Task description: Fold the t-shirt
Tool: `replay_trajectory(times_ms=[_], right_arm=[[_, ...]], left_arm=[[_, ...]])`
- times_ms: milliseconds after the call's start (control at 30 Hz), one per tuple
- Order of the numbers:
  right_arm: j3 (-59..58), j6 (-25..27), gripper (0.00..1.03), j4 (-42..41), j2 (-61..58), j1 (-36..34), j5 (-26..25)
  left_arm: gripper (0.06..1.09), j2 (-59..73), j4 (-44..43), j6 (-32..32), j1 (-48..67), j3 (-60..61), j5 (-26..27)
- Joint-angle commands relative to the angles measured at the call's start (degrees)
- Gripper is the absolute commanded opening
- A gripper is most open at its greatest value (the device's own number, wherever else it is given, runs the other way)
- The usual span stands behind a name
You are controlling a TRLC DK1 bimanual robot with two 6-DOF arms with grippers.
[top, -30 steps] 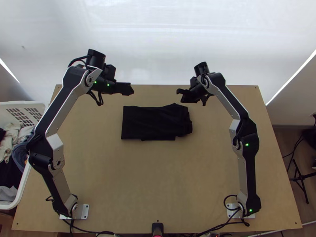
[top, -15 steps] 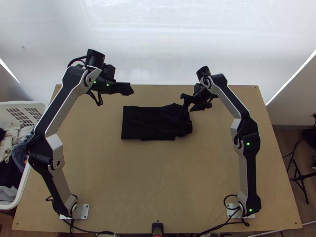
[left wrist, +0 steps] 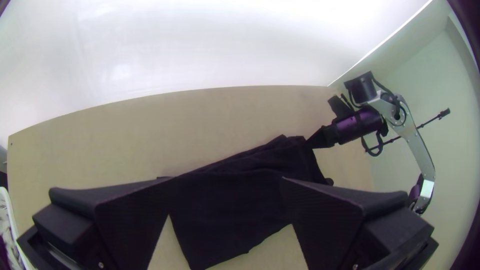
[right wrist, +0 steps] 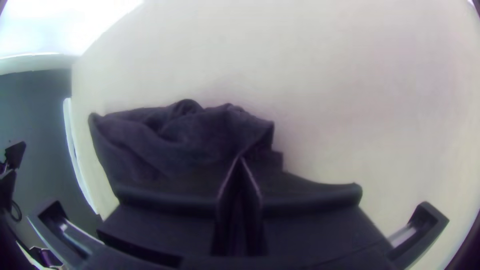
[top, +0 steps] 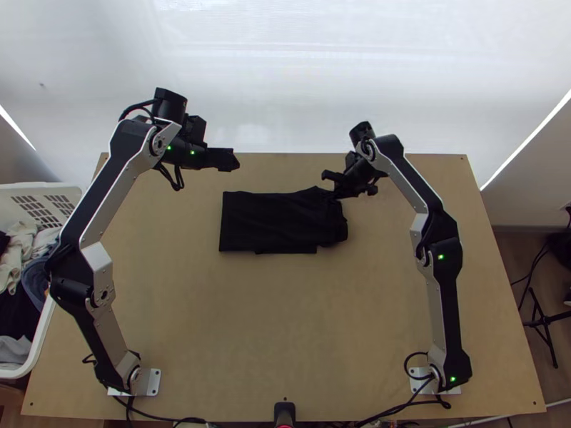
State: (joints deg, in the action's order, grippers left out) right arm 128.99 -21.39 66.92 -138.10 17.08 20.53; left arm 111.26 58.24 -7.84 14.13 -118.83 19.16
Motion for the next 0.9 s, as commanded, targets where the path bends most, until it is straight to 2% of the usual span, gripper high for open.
replay_trajectory(times_ms=[0, 167, 333, 567, 600, 733, 833, 867], right_arm=[[1.44, 0.64, 0.03, -4.60, 3.72, 0.58, -0.06], [1.53, 0.38, 0.03, -8.82, 6.18, 0.23, -0.50], [0.47, 0.29, 0.03, -8.91, 3.54, -1.52, -5.51], [0.65, 0.21, 0.03, -9.87, 0.29, -3.28, -6.74], [0.74, 0.21, 0.06, -9.79, 0.11, -3.28, -6.65], [-0.05, 0.21, 0.55, -8.03, 1.70, -2.84, -6.56], [-2.07, 0.29, 0.97, -5.39, 4.60, -2.93, -5.51], [-2.51, 0.38, 1.00, -3.90, 5.39, -3.19, -4.80]], left_arm=[[1.04, -0.43, 0.30, 0.10, -0.16, 0.00, 0.00], [1.04, -0.61, 0.47, 0.01, -0.16, 0.17, 0.00], [1.04, -1.14, 1.09, 0.19, -0.42, 0.35, 0.00], [1.04, -2.10, 1.53, 0.54, -1.03, 1.05, 0.00], [1.04, -2.10, 1.70, 0.54, -1.03, 1.05, 0.00], [1.04, -2.54, 1.88, 0.80, -1.21, 1.05, 0.00], [1.04, -2.63, 1.88, 0.98, -1.39, 1.05, 0.00], [1.04, -2.63, 1.88, 0.98, -1.47, 1.14, 0.00]])
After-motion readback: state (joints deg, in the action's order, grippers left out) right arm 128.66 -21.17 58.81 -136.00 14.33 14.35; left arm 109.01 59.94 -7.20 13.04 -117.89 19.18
